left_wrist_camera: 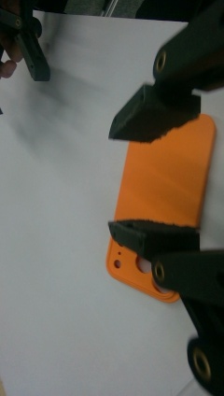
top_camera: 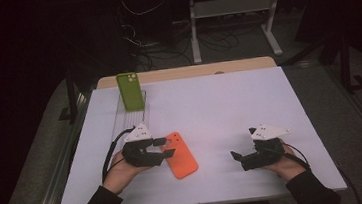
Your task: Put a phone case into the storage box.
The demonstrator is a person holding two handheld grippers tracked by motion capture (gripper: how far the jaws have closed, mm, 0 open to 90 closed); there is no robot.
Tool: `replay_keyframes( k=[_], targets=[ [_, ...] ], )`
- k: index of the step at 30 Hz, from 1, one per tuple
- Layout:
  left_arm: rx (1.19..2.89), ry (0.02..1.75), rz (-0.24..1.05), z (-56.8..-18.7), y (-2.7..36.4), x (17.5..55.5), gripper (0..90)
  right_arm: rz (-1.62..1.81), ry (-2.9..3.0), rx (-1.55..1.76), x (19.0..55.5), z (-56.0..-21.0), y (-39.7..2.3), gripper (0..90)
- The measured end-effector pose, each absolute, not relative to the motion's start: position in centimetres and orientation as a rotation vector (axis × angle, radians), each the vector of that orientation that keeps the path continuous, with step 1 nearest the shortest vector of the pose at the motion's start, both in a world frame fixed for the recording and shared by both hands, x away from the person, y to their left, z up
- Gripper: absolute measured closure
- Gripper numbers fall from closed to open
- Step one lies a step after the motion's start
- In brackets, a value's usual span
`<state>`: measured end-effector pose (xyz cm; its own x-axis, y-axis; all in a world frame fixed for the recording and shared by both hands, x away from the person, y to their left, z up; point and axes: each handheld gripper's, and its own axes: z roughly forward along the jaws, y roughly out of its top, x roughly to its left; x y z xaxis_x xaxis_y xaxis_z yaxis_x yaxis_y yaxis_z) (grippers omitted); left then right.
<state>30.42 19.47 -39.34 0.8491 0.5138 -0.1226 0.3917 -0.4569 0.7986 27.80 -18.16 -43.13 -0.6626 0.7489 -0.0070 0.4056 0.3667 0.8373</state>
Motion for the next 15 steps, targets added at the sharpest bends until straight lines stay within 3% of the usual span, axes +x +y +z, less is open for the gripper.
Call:
replay_keyframes(
  k=[9, 15],
  targets=[
    [2.185, 0.659, 0.16, -40.6, 19.9, 29.5, 89.1, 1.203, 2.25, 1.003, 27.9, -43.1, -18.1, 0.0],
    [2.314, 0.633, 0.131, -42.4, 19.0, 29.3, 89.6, 1.204, 2.249, 0.996, 27.9, -43.1, -18.1, 0.0]
  ],
)
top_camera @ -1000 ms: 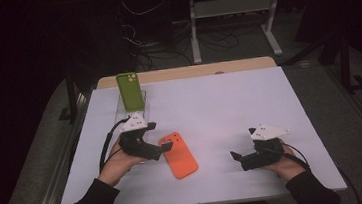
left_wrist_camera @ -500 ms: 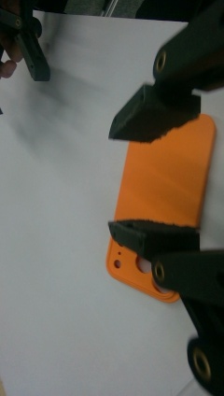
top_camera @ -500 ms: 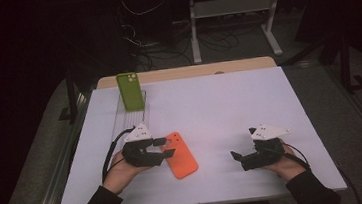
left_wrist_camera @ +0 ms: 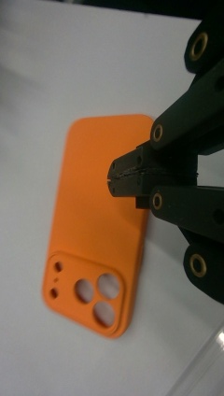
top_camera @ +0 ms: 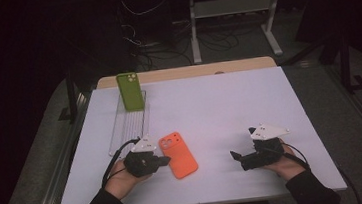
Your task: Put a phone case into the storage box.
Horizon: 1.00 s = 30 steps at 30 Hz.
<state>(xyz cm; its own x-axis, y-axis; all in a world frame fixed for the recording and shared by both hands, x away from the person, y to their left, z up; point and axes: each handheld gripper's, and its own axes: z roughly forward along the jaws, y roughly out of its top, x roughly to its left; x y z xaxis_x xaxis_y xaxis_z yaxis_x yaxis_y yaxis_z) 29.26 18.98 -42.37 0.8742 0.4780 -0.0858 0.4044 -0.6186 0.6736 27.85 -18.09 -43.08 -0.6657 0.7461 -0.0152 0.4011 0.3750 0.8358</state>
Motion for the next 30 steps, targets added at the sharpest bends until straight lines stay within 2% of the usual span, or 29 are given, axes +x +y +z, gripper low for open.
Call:
replay_keyframes(
  k=[14, 30],
  targets=[
    [2.33, 0.619, 0.102, -43.4, 17.7, 29.6, 89.6, 1.202, 2.249, 0.987, 27.8, -43.1, -18.0, 0.0],
    [2.312, 0.601, 0.1, -43.6, 13.4, 31.2, 89.6, 1.197, 2.25, 0.989, 27.8, -43.1, -18.1, 0.0]
  ],
)
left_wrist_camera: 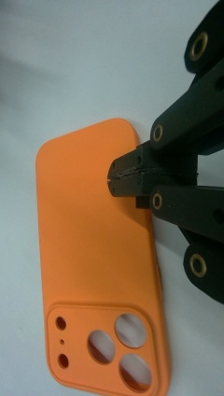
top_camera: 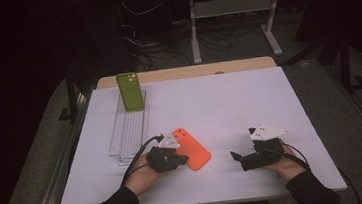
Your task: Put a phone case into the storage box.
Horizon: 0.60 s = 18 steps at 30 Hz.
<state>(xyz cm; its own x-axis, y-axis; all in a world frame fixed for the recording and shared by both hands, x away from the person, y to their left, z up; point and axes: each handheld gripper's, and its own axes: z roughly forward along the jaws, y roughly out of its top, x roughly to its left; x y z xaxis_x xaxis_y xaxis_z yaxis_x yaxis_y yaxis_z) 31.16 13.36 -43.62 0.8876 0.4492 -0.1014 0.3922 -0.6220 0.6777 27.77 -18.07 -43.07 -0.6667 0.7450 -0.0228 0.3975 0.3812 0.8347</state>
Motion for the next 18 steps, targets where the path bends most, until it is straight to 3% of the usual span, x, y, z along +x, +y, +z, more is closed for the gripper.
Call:
replay_keyframes(
  k=[18],
  targets=[
    [2.293, 0.562, 0.106, -43.9, 10.8, 32.7, 88.7, 1.202, 2.252, 0.989, 27.8, -43.1, -18.1, 0.0]
  ],
)
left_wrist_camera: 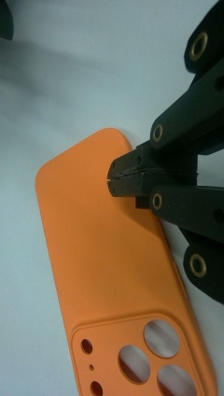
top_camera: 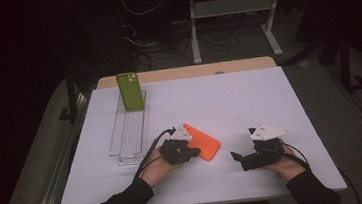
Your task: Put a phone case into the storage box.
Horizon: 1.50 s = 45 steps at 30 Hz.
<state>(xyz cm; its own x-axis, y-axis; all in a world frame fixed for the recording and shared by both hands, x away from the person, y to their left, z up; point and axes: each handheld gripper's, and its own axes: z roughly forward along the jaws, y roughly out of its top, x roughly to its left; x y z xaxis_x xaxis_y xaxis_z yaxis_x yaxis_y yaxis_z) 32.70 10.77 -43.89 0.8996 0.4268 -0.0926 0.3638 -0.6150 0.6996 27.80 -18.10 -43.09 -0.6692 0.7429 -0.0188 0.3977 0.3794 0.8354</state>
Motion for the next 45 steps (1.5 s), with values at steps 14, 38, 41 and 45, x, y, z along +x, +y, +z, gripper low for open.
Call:
replay_keyframes(
  k=[14, 38, 41, 45],
  targets=[
    [2.153, 0.529, 0.075, -40.3, 16.1, 31.3, 51.1, 1.194, 2.255, 1.01, 27.8, -43.1, -18.1, 0.0],
    [2.07, 0.597, 0.226, -39.5, 24.3, 29.7, 0.0, 1.15, 2.38, 1.064, 29.3, -41.4, -16.9, 0.0],
    [2.058, 0.608, 0.223, -39.5, 24.5, 29.9, 0.0, 1.145, 2.413, 1.078, 29.8, -41.0, -16.6, 0.0],
    [2.045, 0.62, 0.224, -39.5, 24.9, 30.3, 0.0, 1.136, 2.439, 1.098, 30.7, -40.3, -15.9, 0.0]
  ],
)
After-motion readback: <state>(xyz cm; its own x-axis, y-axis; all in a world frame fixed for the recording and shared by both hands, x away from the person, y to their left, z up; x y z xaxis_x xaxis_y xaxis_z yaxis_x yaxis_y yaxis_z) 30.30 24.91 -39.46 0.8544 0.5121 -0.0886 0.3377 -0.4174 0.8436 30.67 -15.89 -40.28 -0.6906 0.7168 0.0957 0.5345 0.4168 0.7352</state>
